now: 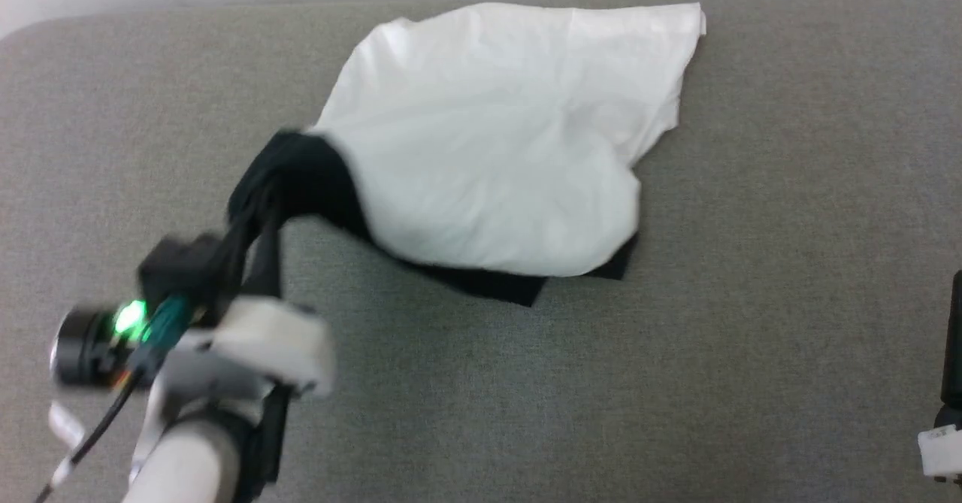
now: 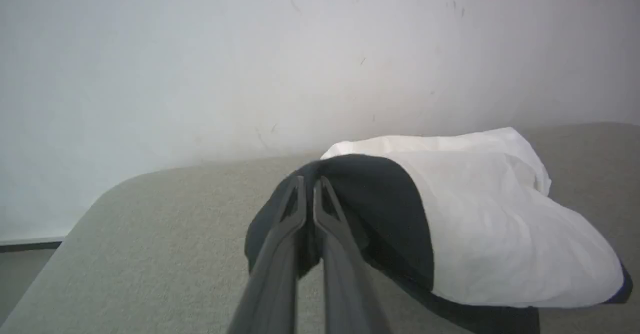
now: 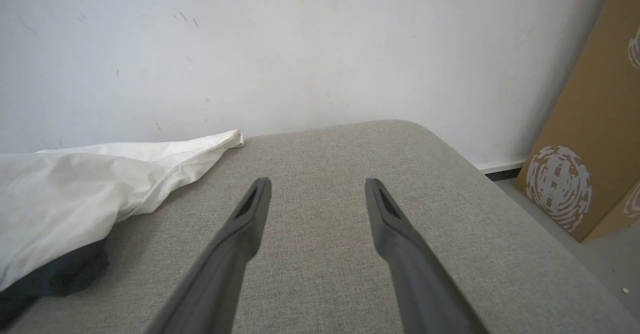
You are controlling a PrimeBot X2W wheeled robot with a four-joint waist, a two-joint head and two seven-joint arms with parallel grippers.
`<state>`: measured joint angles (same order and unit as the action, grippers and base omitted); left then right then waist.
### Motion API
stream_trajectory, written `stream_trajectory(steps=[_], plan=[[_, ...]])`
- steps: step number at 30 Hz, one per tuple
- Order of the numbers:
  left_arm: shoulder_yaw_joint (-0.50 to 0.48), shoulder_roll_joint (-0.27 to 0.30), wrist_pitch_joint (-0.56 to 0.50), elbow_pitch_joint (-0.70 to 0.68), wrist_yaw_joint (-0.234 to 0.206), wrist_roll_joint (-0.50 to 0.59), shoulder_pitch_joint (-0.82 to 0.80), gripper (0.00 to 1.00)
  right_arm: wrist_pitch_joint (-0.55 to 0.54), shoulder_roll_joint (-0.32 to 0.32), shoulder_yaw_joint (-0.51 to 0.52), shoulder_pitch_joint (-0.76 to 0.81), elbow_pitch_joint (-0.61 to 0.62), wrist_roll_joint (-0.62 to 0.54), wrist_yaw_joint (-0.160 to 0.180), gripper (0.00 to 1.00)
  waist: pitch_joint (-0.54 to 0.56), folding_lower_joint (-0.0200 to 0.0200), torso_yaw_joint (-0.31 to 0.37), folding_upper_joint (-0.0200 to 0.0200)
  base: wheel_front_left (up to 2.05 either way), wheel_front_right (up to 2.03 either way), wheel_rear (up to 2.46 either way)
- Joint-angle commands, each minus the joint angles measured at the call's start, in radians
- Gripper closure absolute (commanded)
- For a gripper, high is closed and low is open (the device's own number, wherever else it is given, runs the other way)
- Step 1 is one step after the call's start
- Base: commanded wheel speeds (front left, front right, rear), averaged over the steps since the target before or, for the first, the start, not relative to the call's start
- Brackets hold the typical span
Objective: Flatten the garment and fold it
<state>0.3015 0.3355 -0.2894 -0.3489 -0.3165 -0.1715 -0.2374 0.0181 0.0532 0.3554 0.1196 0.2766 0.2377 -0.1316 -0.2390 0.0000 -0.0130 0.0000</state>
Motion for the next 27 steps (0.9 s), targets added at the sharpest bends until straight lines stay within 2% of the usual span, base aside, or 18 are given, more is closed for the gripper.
stream_trajectory(steps=[1, 4, 8, 10, 11, 12, 15, 17, 21, 24, 27], plan=[[-0.033, 0.018, -0.011, -0.025, -0.037, 0.004, 0.087, 1.0, -0.002, -0.003, 0.001, 0.009, -0.002, 0.005, 0.001, 0.0, -0.014, 0.0, -0.005, 0.0, 0.0, 0.0, 0.0], [-0.068, 0.024, -0.012, -0.02, -0.078, -0.021, 0.231, 1.0, -0.003, -0.003, -0.003, 0.007, -0.011, 0.008, 0.001, 0.0, -0.026, 0.0, -0.008, 0.0, 0.0, 0.0, 0.0], [-0.074, -0.037, 0.036, 0.047, -0.109, -0.085, 0.348, 1.0, -0.004, -0.003, -0.011, 0.001, -0.019, 0.008, 0.001, 0.0, -0.03, 0.0, -0.009, 0.0, 0.0, 0.0, 0.0], [-0.071, -0.069, 0.086, 0.098, -0.101, -0.118, 0.373, 1.0, -0.005, -0.003, -0.01, -0.001, -0.021, 0.007, 0.001, 0.0, -0.03, 0.0, -0.01, 0.0, 0.0, 0.0, 0.0], [-0.074, -0.085, 0.114, 0.115, -0.097, -0.133, 0.374, 0.58, -0.006, -0.003, -0.01, -0.001, -0.021, 0.006, 0.001, 0.0, -0.029, 0.0, -0.011, 0.0, 0.0, 0.0, 0.0], [-0.078, -0.098, 0.141, 0.125, -0.094, -0.145, 0.37, 0.0, -0.008, -0.003, -0.011, 0.0, -0.021, 0.005, 0.001, 0.0, -0.028, 0.0, -0.011, 0.0, 0.0, 0.0, 0.0], [-0.094, -0.103, 0.197, 0.115, -0.079, -0.157, 0.342, 0.0, -0.014, -0.002, -0.013, 0.0, -0.019, 0.003, 0.001, 0.0, -0.026, 0.0, -0.011, 0.0, 0.0, 0.0, 0.0], [-0.096, -0.094, 0.214, 0.058, -0.066, -0.15, 0.306, 0.0, -0.017, 0.0, -0.011, 0.001, -0.015, 0.002, 0.001, 0.0, -0.026, 0.0, -0.01, 0.0, 0.0, 0.0, 0.0], [-0.064, -0.055, 0.176, -0.089, -0.022, -0.111, 0.18, 0.0, -0.019, 0.0, -0.011, 0.0, -0.009, 0.003, 0.001, 0.0, -0.043, 0.0, -0.006, 0.0, 0.0, 0.0, 0.0], [0.0, -0.028, 0.104, -0.103, 0.036, -0.068, 0.036, 0.0, -0.019, 0.0, -0.021, -0.009, -0.013, 0.009, 0.001, 0.0, -0.064, 0.0, 0.001, 0.0, 0.0, 0.0, 0.0], [0.089, -0.032, 0.024, -0.007, 0.107, -0.031, -0.118, 0.0, -0.016, 0.005, -0.033, -0.023, -0.02, 0.016, 0.001, 0.0, -0.09, 0.0, 0.014, 0.0, 0.0, 0.0, 0.0]])
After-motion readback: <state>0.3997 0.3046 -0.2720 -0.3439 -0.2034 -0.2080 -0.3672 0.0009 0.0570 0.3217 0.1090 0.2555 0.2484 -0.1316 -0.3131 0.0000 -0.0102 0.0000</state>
